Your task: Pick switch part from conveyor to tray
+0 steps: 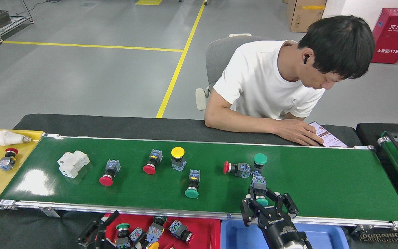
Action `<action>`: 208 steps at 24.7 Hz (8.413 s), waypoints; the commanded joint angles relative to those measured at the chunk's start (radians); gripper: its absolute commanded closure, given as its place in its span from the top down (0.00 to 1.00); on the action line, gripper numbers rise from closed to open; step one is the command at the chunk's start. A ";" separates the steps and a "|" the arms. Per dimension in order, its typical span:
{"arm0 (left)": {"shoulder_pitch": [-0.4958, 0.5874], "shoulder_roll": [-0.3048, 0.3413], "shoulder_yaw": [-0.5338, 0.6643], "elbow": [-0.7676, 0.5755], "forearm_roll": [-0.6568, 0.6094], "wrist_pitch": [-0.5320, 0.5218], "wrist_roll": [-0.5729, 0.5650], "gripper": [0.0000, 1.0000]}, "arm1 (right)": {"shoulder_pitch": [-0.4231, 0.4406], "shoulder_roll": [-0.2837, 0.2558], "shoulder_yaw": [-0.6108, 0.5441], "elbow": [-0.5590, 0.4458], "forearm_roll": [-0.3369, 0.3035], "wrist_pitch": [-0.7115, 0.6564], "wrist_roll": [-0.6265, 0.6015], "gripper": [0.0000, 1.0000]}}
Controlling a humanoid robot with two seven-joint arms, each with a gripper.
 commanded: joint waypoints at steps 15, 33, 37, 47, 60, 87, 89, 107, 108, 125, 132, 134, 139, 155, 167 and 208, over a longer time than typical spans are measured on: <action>-0.366 -0.062 0.181 0.361 -0.137 0.094 -0.100 1.00 | -0.046 0.112 0.063 0.096 -0.006 -0.452 0.063 1.00; -0.773 0.154 -0.019 1.032 -0.157 0.217 0.049 0.26 | -0.006 0.109 -0.475 0.027 0.006 -0.053 -0.108 1.00; -0.771 0.154 -0.008 1.021 -0.115 0.195 0.051 0.04 | 0.142 0.060 -0.481 -0.003 0.017 0.029 -0.270 1.00; -0.369 0.135 -0.035 0.401 -0.040 0.117 0.046 0.04 | 0.195 0.051 -0.481 -0.009 0.024 0.028 -0.314 1.00; 0.008 0.068 -0.295 -0.019 -0.232 0.118 0.054 0.09 | 0.193 0.056 -0.481 -0.012 0.026 0.035 -0.250 1.00; -0.119 -0.023 0.115 0.124 -0.033 0.198 -0.103 1.00 | 0.161 0.030 -0.481 0.019 0.021 0.034 -0.243 1.00; -0.219 -0.024 0.115 0.225 -0.085 0.221 -0.106 1.00 | 0.161 0.028 -0.483 0.019 0.020 0.035 -0.243 1.00; -0.658 0.191 0.109 0.875 -0.092 0.203 -0.104 0.05 | 0.162 0.027 -0.511 0.033 0.015 0.035 -0.248 1.00; -0.655 0.191 0.109 0.875 -0.091 0.194 -0.104 0.04 | 0.162 0.027 -0.511 0.033 0.015 0.035 -0.248 1.00; -0.177 0.059 0.095 0.163 -0.036 0.155 -0.098 0.03 | 0.170 0.027 -0.530 0.033 0.015 0.035 -0.248 1.00; 0.013 0.045 -0.186 -0.071 -0.111 0.144 -0.070 0.06 | 0.182 0.025 -0.546 0.033 0.015 0.034 -0.250 1.00; 0.024 0.048 -0.229 -0.071 -0.142 0.138 -0.055 0.08 | 0.185 0.025 -0.547 0.033 0.015 0.034 -0.250 1.00; 0.034 0.059 -0.310 -0.070 -0.177 0.131 -0.044 0.56 | 0.187 0.025 -0.547 0.033 0.015 0.032 -0.250 1.00; 0.024 -0.012 0.132 -0.002 0.122 0.132 -0.147 1.00 | 0.187 0.025 -0.546 0.033 0.017 0.032 -0.248 1.00; -0.154 0.056 0.199 0.199 0.072 0.256 -0.163 1.00 | 0.098 0.004 -0.494 0.071 0.018 -0.046 -0.239 1.00; -0.616 0.462 0.106 1.159 0.176 0.175 0.075 0.02 | 0.034 0.010 -0.432 0.163 -0.068 -0.382 -0.247 1.00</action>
